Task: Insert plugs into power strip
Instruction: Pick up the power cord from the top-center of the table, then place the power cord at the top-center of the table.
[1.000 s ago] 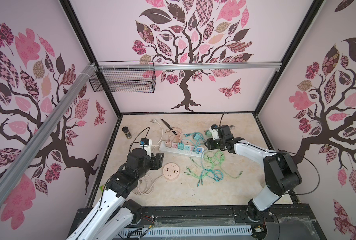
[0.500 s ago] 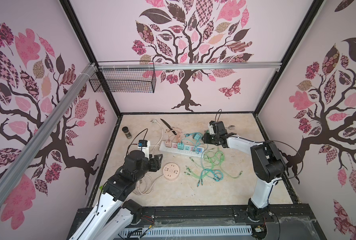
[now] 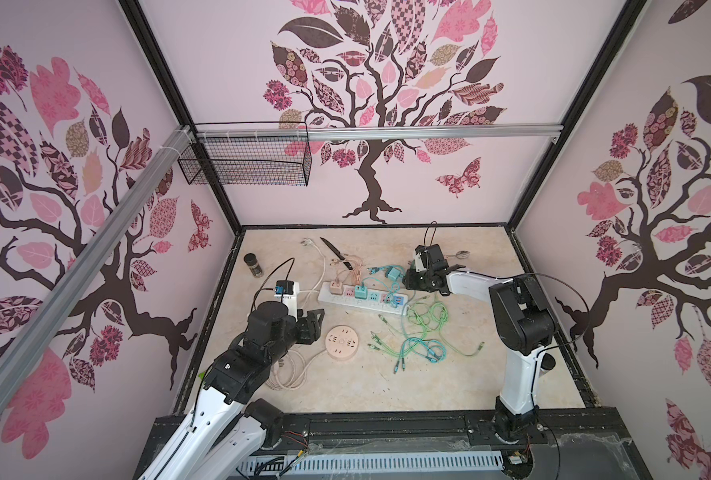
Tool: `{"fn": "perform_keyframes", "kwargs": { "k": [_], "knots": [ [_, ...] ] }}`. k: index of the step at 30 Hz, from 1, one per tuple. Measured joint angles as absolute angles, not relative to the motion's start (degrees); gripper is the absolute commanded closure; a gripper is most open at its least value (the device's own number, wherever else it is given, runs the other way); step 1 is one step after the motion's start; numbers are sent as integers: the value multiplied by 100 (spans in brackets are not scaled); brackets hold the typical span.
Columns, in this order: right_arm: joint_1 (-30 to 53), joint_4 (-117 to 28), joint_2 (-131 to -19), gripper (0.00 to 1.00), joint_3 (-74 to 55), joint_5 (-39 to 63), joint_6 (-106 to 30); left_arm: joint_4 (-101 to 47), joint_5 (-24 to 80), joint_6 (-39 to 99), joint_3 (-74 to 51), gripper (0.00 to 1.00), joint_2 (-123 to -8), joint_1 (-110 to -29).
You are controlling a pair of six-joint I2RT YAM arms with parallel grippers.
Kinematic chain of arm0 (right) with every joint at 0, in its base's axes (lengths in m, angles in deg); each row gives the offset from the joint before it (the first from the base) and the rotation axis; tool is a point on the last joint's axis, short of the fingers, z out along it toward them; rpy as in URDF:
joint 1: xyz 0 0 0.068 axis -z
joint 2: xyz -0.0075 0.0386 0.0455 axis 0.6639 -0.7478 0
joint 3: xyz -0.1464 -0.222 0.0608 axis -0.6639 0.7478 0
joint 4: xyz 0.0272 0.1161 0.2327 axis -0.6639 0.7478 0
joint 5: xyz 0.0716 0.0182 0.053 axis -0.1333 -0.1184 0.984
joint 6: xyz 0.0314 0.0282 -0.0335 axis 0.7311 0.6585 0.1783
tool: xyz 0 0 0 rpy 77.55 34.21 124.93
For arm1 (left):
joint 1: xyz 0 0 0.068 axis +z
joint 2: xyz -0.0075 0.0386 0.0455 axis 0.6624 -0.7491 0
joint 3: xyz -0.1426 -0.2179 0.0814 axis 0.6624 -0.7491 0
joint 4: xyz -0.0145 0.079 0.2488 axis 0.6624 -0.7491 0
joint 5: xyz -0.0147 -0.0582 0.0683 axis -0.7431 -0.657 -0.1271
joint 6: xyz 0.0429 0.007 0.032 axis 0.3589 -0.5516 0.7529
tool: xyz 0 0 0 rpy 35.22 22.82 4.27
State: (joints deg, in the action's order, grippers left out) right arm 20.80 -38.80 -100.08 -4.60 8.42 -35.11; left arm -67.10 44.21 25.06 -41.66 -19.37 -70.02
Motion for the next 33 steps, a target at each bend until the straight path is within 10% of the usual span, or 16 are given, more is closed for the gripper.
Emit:
{"fn": "perform_keyframes", "kwargs": {
  "k": [11,33],
  "knots": [
    [2080,-3851,-10010,92,-486,1228,-3714,-6703,4421,2506,-4166,35,-2016,-7002],
    [2015,-3895,-10487,100,-2340,1788,-3917,-6703,4421,2501,-4166,35,-2018,-7002]
  ]
}}
